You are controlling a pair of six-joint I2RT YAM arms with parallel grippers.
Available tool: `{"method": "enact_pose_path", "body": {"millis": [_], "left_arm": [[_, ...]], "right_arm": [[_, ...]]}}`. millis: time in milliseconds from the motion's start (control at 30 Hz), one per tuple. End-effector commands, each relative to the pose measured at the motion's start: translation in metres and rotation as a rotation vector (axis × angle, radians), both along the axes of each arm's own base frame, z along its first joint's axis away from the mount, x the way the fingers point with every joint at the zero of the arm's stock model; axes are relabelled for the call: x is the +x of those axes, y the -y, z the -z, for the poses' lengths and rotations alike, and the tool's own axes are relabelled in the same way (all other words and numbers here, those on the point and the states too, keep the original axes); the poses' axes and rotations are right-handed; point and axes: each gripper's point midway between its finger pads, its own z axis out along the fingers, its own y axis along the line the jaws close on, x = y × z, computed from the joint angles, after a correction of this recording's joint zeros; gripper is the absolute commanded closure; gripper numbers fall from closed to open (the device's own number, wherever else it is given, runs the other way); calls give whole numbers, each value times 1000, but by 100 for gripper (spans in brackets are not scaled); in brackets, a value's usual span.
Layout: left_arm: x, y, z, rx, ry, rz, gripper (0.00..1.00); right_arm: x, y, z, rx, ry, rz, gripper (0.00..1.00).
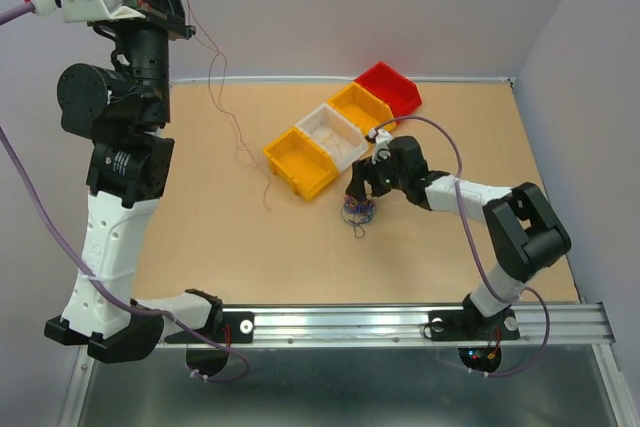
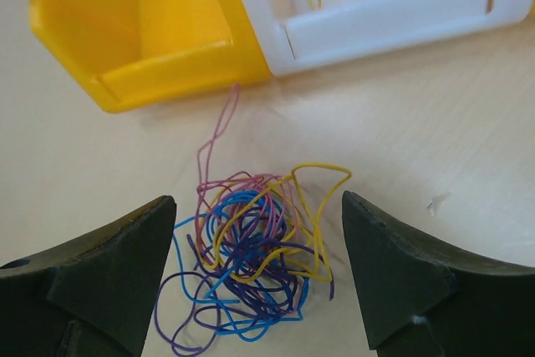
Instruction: Untangle the cables
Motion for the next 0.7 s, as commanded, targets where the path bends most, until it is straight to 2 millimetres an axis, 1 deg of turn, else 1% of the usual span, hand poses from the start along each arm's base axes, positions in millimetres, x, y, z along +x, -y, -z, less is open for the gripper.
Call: {"method": "enact_pose_path", "body": {"millis": [0, 33, 67, 100, 133, 167, 200, 233, 267, 300, 333, 367, 400, 467, 500, 533, 567, 633, 667], "left_arm": [[-10, 4, -14, -27, 72, 49, 100], [-10, 5, -12, -25, 70, 55, 100], [-8, 7, -11, -24, 67, 66, 100], [-8, 11, -11, -14, 70, 86, 100], [-9, 14, -11, -10, 73, 100, 100], [-6, 19, -8, -7, 66, 122, 100], [-6, 29, -6, 19, 69, 165, 100], [-6, 34, -4, 34, 67, 191, 100], [-3, 43, 2, 54, 58, 223, 100], [-3, 49, 5, 71, 58, 251, 100], [-3, 59, 10, 103, 57, 291, 100], [0, 62, 13, 105, 50, 300, 100], [0, 64, 15, 105, 47, 308, 100], [1, 66, 18, 112, 46, 315, 100], [2, 69, 20, 123, 46, 320, 100], [3, 70, 22, 127, 43, 324, 100], [4, 72, 24, 134, 40, 329, 100], [7, 76, 29, 148, 33, 339, 100], [9, 77, 31, 150, 26, 340, 100]], "right_arm": [[4, 5, 38, -228, -54, 95, 15], [6, 9, 45, -267, -66, 125, 15], [0, 20, 58, -337, -116, 159, 18], [10, 33, 61, -398, -115, 250, 22], [9, 43, 69, -445, -139, 288, 31], [3, 55, 80, -505, -177, 324, 50], [5, 64, 80, -531, -172, 373, 64], [10, 81, 75, -572, -148, 483, 77], [10, 90, 66, -578, -127, 531, 89], [12, 95, 58, -575, -106, 570, 90], [11, 106, 54, -577, -95, 628, 92], [11, 110, 48, -565, -83, 653, 92], [14, 120, 33, -539, -56, 714, 92], [9, 133, 28, -536, -45, 766, 90], [10, 138, 18, -513, -29, 794, 88], [12, 148, 15, -501, -24, 836, 88], [10, 152, 15, -497, -24, 850, 88], [13, 165, 6, -474, -10, 919, 88], [13, 169, 4, -473, -2, 943, 82]]}}
